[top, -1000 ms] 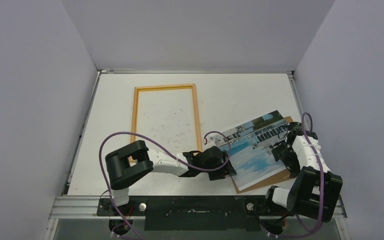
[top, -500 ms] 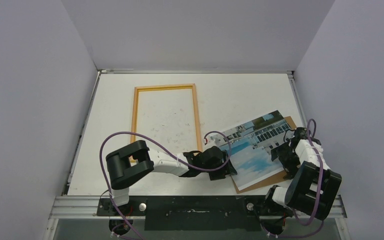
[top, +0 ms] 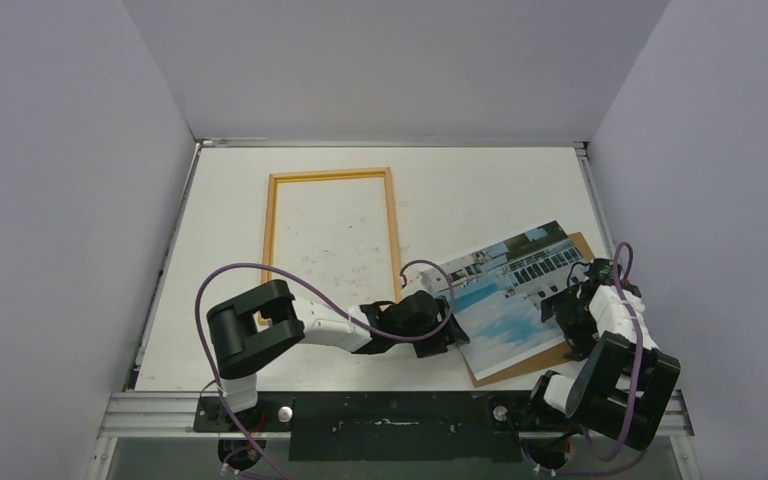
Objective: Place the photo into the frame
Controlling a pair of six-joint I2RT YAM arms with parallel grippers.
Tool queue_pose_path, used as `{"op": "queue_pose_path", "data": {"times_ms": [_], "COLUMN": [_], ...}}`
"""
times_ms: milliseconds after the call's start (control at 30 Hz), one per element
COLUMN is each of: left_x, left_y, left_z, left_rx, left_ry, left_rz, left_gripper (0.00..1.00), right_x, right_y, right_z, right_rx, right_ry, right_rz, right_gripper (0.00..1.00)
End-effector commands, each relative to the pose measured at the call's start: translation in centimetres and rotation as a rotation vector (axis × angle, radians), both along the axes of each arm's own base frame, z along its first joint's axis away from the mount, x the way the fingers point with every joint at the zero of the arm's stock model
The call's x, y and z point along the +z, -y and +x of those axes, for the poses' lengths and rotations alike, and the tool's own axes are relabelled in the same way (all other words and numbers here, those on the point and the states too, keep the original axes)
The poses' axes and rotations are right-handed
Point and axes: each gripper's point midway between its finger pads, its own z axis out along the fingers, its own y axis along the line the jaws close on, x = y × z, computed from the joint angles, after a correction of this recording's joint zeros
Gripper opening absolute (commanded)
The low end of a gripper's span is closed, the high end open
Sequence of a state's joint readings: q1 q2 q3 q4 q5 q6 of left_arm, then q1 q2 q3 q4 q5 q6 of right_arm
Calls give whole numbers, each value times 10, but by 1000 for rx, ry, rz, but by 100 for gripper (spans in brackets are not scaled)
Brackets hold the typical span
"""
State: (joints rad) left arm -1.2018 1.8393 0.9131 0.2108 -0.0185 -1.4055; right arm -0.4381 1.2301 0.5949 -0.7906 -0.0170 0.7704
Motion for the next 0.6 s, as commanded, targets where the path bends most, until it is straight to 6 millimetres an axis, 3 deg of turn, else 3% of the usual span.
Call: {"op": "queue_pose_path", "data": {"times_ms": [0,300,567], "left_x": [-31,-23,-37], "left_y": [-38,-36,-29], "left_z": [12,14,14], "left_rx": [82,113,77], "left_ry": [13,30,3], "left_rz": [122,33,142], "left_gripper": [61,61,61], "right_x": [-23,-24,-12], "right_y": [-33,-40,-34], "right_z": [-15,-16,-12], "right_rx": [-22,-12,11], "right_ry": [-16,-6,17], "right_rz": [155,182,154], "right_gripper": [98,97,97]}}
